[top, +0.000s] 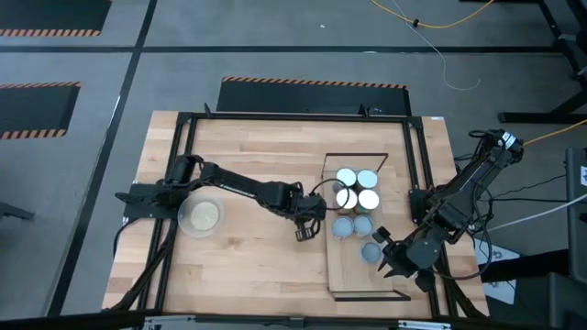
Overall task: Pick and place cans onto a shelf
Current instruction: Put the yellow can onto the shelf
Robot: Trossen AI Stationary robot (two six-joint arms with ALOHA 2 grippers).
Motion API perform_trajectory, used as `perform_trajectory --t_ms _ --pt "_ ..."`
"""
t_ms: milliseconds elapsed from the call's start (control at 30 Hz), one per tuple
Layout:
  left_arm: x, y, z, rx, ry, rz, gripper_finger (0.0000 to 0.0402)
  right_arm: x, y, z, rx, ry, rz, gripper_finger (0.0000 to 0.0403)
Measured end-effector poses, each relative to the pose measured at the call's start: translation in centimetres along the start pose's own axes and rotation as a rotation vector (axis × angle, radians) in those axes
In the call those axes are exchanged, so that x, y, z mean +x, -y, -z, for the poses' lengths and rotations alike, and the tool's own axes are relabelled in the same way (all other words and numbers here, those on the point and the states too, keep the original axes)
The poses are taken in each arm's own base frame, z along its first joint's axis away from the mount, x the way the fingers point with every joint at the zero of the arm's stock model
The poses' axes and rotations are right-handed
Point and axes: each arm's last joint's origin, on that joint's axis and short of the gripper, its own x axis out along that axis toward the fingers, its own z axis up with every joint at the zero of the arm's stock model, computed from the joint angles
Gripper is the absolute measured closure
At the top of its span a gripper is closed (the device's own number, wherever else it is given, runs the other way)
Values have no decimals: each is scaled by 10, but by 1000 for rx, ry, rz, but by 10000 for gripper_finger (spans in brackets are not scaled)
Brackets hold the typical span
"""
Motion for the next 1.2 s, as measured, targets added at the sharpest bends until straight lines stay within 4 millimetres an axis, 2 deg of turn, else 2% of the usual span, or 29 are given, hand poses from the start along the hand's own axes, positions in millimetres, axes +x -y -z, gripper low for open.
perform_trajectory --t_ms 367,667,967,1200 --pt "-53 41 7 246 72 235 400 1 1 -1 1 15 25 302" --pt "-66 70 7 469 232 351 400 1 4 -1 2 32 124 302" --pt "-72 77 -6 608 421 361 400 -1 6 -11 18 139 245 302" --pt "-66 87 -16 668 564 454 400 -1 9 -12 26 159 278 302"
